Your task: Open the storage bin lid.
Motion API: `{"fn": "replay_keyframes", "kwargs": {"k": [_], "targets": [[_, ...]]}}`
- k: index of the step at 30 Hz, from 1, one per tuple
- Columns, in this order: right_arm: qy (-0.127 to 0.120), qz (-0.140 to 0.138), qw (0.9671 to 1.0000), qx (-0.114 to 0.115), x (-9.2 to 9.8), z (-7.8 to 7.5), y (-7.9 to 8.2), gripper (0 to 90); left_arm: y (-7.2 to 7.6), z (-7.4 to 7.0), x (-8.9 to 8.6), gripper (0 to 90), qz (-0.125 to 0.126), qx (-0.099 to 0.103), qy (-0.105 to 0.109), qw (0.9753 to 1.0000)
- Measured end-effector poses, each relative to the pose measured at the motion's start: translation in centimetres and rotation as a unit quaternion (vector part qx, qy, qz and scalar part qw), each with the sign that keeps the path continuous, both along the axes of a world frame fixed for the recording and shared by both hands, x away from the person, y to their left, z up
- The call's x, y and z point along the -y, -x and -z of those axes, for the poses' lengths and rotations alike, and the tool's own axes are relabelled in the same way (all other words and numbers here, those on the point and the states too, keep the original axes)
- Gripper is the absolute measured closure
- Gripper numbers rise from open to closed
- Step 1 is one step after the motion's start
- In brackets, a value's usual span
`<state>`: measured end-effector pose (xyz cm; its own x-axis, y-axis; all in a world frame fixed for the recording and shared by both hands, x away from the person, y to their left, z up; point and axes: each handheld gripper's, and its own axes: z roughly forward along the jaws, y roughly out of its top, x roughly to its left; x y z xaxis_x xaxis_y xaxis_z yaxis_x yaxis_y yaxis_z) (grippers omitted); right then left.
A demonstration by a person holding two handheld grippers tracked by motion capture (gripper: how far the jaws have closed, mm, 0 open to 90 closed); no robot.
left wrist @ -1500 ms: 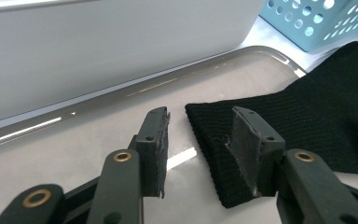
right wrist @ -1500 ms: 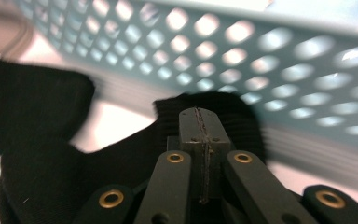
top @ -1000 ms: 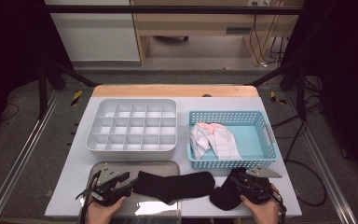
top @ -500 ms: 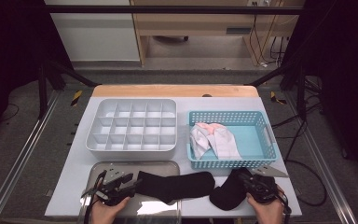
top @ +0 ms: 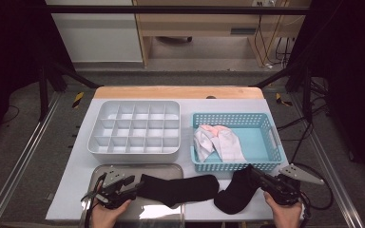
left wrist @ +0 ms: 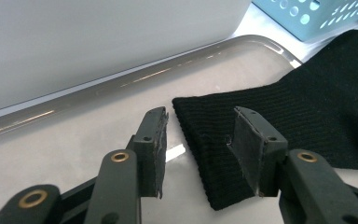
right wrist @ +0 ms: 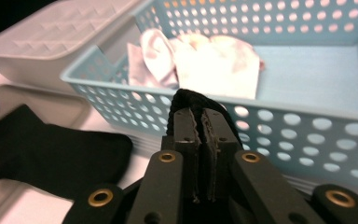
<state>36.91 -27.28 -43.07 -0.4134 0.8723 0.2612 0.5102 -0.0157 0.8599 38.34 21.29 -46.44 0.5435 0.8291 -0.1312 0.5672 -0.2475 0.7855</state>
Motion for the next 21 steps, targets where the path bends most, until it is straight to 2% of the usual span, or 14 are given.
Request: {"fn": "replay_keyframes", "kwargs": {"k": [4, 9, 14, 16, 21], "targets": [[-0.017, -0.021, 0.9996, 0.009, -0.5, -0.5, 0.2, 85.8, 0.0, -0.1, -0.1, 53.9, 0.000, 0.001, 0.004, 1.0000], [-0.020, -0.074, 0.9968, 0.023, -2.3, -1.4, 0.5, 85.9, 0.3, -0.6, -0.2, 54.2, 0.005, 0.007, 0.013, 0.9999], [-0.021, -0.130, 0.9910, 0.025, -4.9, -2.3, 1.0, 85.8, 0.5, -0.9, -0.1, 54.3, 0.010, 0.015, 0.015, 0.9997], [-0.028, -0.148, 0.9882, 0.025, -6.0, -2.5, 0.9, 85.8, 0.5, -1.0, -0.1, 54.3, 0.012, 0.016, 0.014, 0.9997], [-0.024, -0.189, 0.9816, 0.017, -9.2, -2.7, 0.2, 86.0, 0.5, -1.0, -0.3, 54.2, 0.013, 0.016, 0.016, 0.9997]]}}
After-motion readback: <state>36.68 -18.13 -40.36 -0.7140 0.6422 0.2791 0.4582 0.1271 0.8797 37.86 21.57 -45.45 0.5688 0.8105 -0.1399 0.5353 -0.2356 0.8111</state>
